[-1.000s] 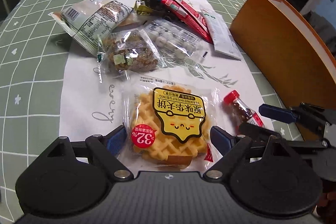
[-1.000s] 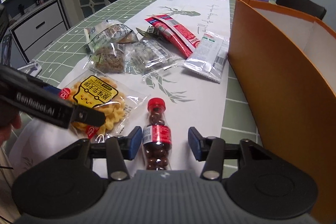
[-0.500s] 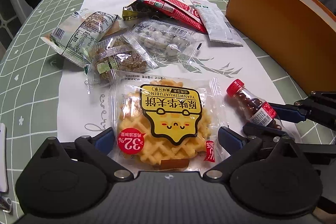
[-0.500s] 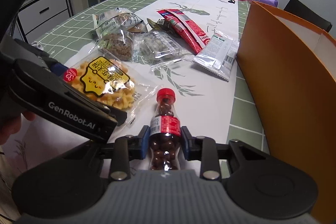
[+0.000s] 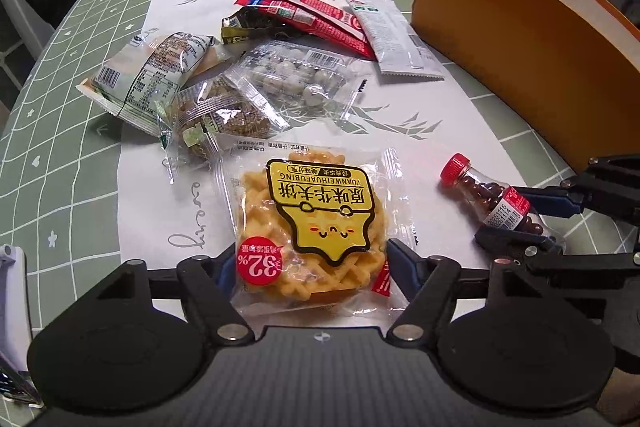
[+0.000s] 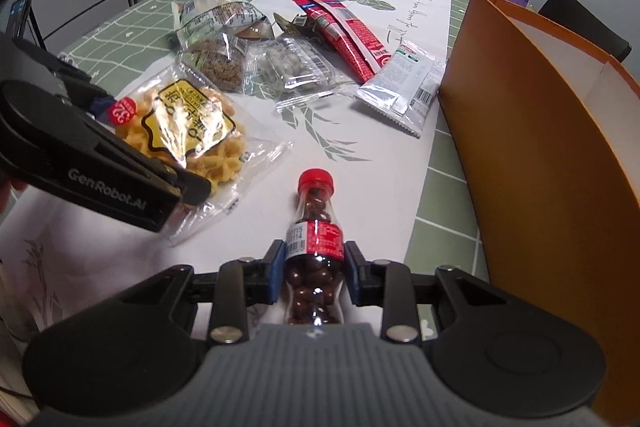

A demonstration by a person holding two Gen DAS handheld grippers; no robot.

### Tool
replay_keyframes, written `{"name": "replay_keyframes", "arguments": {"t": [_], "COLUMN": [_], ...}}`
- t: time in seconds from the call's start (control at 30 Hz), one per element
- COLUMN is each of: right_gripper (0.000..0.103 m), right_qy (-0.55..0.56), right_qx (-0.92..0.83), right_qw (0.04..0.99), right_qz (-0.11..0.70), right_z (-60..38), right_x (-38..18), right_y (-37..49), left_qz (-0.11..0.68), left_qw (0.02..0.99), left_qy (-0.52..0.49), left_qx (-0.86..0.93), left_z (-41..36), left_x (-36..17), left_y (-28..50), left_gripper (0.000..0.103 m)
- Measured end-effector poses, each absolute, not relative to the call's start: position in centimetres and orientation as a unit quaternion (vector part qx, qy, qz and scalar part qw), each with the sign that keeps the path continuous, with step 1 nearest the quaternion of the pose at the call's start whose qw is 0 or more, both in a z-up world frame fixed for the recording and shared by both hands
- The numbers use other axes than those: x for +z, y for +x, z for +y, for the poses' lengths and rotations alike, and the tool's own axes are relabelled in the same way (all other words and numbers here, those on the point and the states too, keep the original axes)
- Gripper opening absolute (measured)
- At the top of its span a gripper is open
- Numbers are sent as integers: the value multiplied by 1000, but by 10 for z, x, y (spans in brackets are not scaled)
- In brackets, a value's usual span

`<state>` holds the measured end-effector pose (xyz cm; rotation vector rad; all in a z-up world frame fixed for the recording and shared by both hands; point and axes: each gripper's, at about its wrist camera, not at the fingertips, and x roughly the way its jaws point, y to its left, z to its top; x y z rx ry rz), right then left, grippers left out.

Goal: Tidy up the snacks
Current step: 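Carry the bottle and waffle packet into the orange box and release them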

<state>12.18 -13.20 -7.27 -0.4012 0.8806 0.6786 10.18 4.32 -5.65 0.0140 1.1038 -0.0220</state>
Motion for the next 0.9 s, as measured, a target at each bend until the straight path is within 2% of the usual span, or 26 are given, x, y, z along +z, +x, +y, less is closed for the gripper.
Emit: {"name": "replay_keyframes", "arguments": {"t": [0.07,0.23,0.57,0.9], "right_gripper": [29,29,29,29], "right_qy": [-190,-200,-236,-267], "right_qx": [326,347,373,383], "right_qw": [827,816,805,791], "right_qz": [417,417,397,395], "right_z": [-135,-139,-147,-162], "right_x": [-68,-53,-16,25], "right_y": [121,116,104,109], "left_qz": [529,542,552,568], "left_qw": [848,839,829,804], "left_qy": [8,37,54,137], "left_qx": [-19,-37,-76,-114], "left_z": [41,34,23,-12], "left_x": [-52,-38,5,41], "left_y": [101,98,94,106], "left_gripper": [76,55,51,50]}}
